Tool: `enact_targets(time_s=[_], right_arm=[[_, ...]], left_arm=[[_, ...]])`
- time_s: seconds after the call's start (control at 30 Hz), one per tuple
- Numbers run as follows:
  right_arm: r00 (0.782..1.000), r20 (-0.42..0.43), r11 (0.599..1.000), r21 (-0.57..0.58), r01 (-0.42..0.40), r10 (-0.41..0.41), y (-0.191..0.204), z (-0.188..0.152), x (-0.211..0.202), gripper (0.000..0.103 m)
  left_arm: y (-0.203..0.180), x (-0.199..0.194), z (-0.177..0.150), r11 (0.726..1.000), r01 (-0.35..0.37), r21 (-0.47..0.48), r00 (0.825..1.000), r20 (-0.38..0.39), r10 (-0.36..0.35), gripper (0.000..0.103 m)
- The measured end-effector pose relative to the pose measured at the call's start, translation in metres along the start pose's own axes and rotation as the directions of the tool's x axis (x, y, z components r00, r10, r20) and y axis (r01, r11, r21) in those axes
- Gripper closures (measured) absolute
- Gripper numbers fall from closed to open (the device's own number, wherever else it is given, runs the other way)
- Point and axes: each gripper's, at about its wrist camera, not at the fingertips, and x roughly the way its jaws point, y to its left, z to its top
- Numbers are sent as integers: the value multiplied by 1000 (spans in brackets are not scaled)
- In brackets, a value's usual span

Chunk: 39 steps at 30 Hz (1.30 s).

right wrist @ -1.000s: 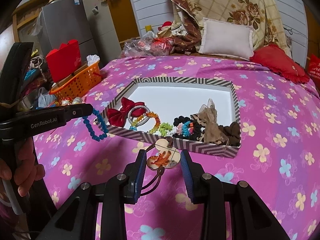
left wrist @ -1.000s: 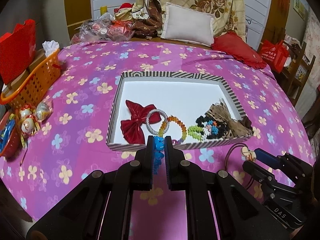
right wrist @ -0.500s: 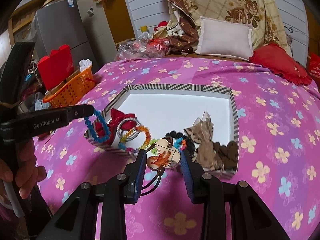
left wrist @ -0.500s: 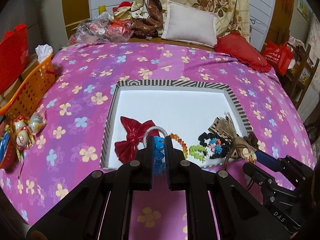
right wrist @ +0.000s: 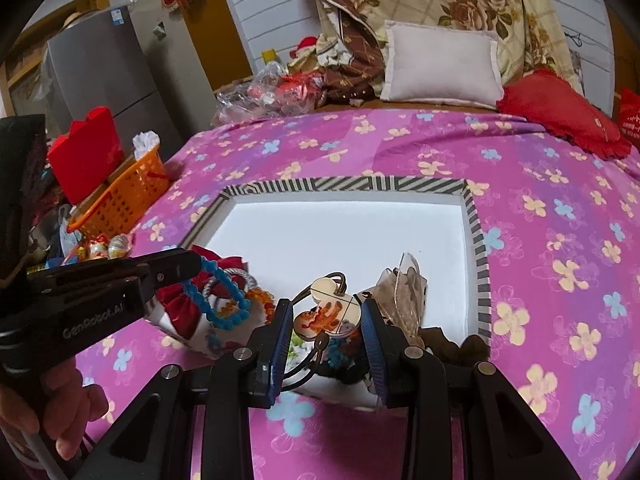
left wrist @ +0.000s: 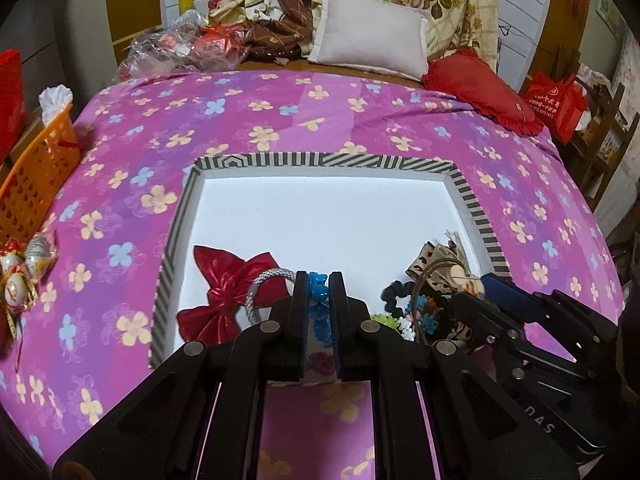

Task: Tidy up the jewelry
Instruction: 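Carry the blue bracelet and brown cord charm over the striped box, then open both tools to drop the bracelet and charm into the box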

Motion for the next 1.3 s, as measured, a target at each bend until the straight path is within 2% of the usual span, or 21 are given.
enact_targets(time_s=[0.43,0.73,0.83,0.9,0.93,1.03,1.13,1.2,1.3], right_arm=[[997,-79,1000,-1,19,-19,-10,-7,44,69],[995,-82,998,-31,50,-52,-9,-13,48,69],[996,-81,999,-22,32,-34,-10,-14,48,69],[996,-81,999,-17,32,-33,-10,-14,48,67],[996,-77,999,-11,32,-33,-11,-14,47,62],[998,-65,1000,7,15,-14,-12,-14,43,61],[998,-58,1000,5,10,-10,-9,-14,38,61],[999,-54,1000,6,11,-10,-7,-15,33,61],[999,-46,1000,14,9,-8,-5,-17,24,61]], left_arm=[[22,42,-9,998,-50,-34,996,-75,47,95],[26,56,-18,997,-70,-42,992,-105,66,95],[27,58,-20,996,-80,-46,991,-110,74,95],[28,59,-20,995,-83,-47,990,-114,77,95],[28,59,-21,995,-85,-51,990,-115,79,95],[31,59,-20,994,-83,-70,991,-115,75,95],[31,57,-21,994,-90,-65,990,-111,83,84],[30,52,-21,994,-85,-69,992,-101,78,58],[30,41,-22,994,-80,-69,995,-71,75,53]])
